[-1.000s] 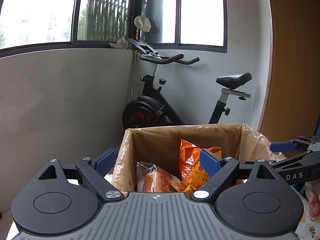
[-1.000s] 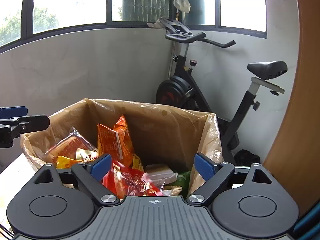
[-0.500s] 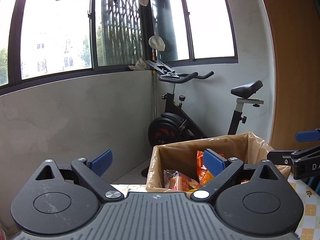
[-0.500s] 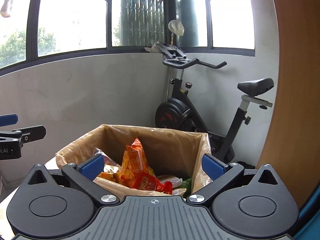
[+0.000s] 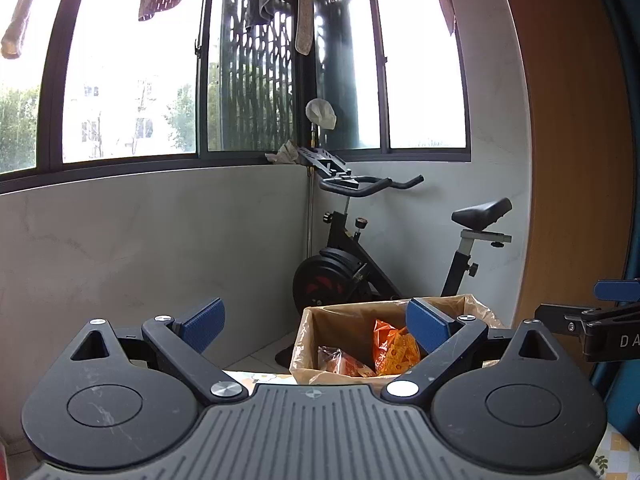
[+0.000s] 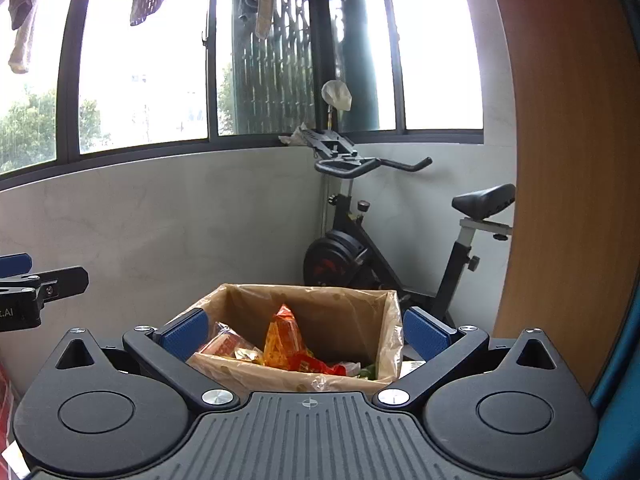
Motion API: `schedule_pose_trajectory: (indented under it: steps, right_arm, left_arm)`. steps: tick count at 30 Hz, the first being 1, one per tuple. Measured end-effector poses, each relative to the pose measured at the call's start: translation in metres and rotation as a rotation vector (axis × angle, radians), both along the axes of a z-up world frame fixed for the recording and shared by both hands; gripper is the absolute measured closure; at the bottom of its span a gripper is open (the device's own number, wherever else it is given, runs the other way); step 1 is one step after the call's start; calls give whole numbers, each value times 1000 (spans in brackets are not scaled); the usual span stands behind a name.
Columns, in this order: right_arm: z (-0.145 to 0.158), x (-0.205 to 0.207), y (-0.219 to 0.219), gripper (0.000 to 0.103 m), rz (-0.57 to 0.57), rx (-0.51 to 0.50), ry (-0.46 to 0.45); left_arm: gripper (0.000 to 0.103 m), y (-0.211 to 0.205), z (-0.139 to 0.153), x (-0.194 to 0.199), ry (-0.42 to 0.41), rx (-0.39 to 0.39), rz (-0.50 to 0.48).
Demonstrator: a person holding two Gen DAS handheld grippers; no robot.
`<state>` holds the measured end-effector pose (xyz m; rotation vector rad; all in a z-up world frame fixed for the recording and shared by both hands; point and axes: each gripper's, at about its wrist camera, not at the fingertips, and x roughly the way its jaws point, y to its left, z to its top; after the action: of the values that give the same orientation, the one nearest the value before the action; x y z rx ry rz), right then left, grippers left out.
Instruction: Organize snacks
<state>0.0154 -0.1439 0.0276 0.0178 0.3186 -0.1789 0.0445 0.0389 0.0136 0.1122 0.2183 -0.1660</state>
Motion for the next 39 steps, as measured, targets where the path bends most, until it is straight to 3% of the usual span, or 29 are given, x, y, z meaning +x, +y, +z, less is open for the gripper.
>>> schedule_pose_trajectory:
  steps: [10,39]
  right_arm:
    - [5,-22,2,0,-19,7,-8]
    - [1,-19,1,0,-23,12,-1]
  left_arm:
    - [5,0,0,-7,-8,-14,9]
    - [5,6,-2,-11,-36,-34,14]
